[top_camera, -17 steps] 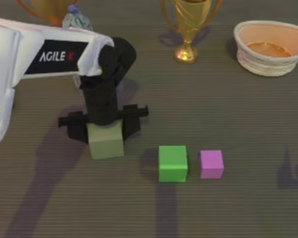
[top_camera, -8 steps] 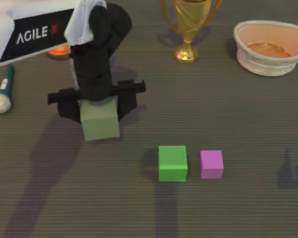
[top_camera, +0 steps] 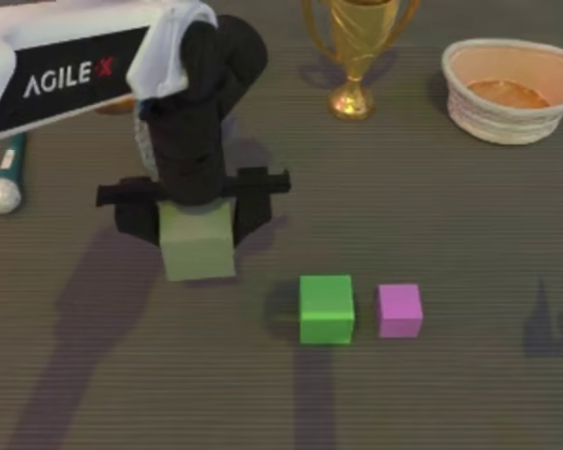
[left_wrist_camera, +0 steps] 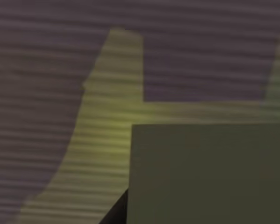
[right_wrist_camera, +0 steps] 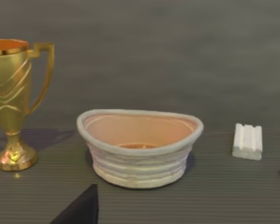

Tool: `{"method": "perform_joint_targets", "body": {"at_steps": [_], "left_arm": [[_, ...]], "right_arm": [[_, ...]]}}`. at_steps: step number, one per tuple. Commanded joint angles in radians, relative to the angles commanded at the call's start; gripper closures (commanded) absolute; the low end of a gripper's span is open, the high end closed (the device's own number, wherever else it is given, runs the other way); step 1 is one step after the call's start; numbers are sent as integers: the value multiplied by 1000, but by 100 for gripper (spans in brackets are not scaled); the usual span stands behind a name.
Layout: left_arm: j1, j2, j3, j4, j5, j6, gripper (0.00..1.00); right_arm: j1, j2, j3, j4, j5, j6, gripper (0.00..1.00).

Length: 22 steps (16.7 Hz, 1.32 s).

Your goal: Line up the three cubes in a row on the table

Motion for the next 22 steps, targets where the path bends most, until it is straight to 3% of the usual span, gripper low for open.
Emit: {"method": "perform_joint_targets", "body": {"at_steps": [3, 8, 16, 21, 22], "left_arm": [[-51, -60, -56, -1, 1, 13, 100], [-49, -58, -58, 2, 1, 14, 100], [-54, 13, -221, 238, 2, 13, 100], [-55, 18, -231, 251, 2, 14, 100], [-55, 18, -231, 251, 2, 14, 92]], "right_arm": [[0, 0, 0, 0, 0, 0, 0], [0, 0, 0, 0, 0, 0, 0], [0, 0, 0, 0, 0, 0, 0], [0, 0, 0, 0, 0, 0, 0], [0, 0, 0, 0, 0, 0, 0]]}}
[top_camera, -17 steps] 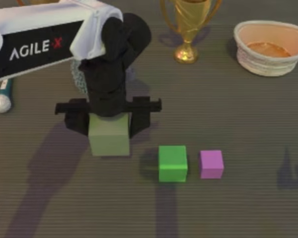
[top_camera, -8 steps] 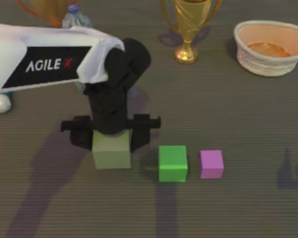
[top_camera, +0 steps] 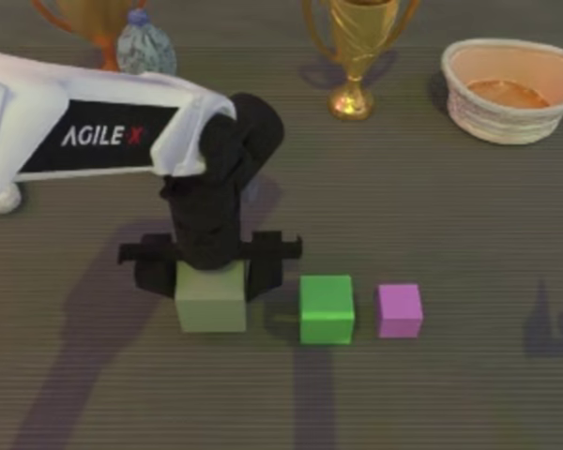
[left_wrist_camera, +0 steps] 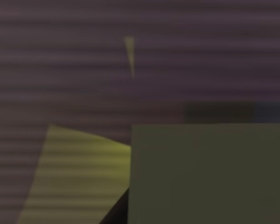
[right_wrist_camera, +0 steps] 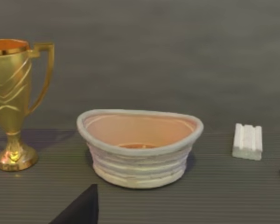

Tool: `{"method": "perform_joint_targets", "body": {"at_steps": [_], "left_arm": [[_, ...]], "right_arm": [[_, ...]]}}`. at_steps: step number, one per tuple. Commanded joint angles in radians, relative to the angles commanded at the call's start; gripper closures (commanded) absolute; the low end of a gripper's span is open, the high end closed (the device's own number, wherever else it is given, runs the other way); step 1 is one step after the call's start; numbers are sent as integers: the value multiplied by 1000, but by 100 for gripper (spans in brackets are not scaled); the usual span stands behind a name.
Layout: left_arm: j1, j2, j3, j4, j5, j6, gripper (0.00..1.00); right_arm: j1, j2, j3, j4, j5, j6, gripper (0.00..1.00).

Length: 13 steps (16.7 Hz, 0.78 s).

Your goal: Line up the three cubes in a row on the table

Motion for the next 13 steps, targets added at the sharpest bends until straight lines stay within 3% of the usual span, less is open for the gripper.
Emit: {"method": "perform_joint_targets", "body": {"at_steps": [12, 13], "left_arm": [[0, 0, 0, 0, 0, 0, 2], [0, 0, 0, 0, 0, 0, 0]], "right_arm": [[0, 0, 0, 0, 0, 0, 0], [0, 0, 0, 0, 0, 0, 0]]}}
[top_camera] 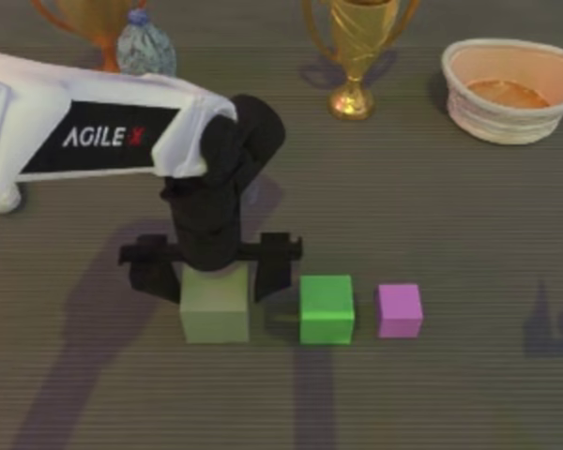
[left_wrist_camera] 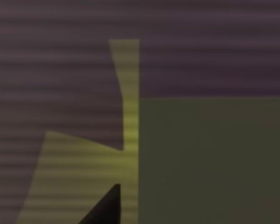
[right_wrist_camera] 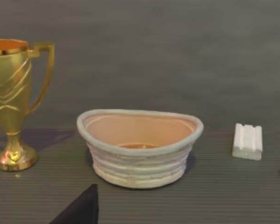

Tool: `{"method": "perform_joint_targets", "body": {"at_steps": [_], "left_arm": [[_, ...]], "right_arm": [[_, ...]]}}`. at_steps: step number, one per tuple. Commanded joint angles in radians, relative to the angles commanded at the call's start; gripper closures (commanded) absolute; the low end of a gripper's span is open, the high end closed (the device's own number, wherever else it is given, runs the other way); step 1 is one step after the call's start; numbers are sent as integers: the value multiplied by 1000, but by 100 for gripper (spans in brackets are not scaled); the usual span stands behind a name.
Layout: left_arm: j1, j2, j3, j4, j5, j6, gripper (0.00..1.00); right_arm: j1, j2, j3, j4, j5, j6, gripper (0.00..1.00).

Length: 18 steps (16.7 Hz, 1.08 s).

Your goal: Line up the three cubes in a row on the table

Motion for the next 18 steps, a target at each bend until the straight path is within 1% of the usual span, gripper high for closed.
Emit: {"method": "perform_joint_targets", "body": {"at_steps": [9, 11, 15, 18], "left_arm": [[2, -1, 3, -4, 0, 0, 0], [7, -14, 31, -42, -1, -4, 0], [17, -68, 119, -199, -1, -6, 0], [20, -95, 152, -247, -1, -3, 0]], "right_arm": [[0, 0, 0, 0, 0, 0, 0], [0, 0, 0, 0, 0, 0, 0], [0, 0, 0, 0, 0, 0, 0], [0, 0, 0, 0, 0, 0, 0]]}}
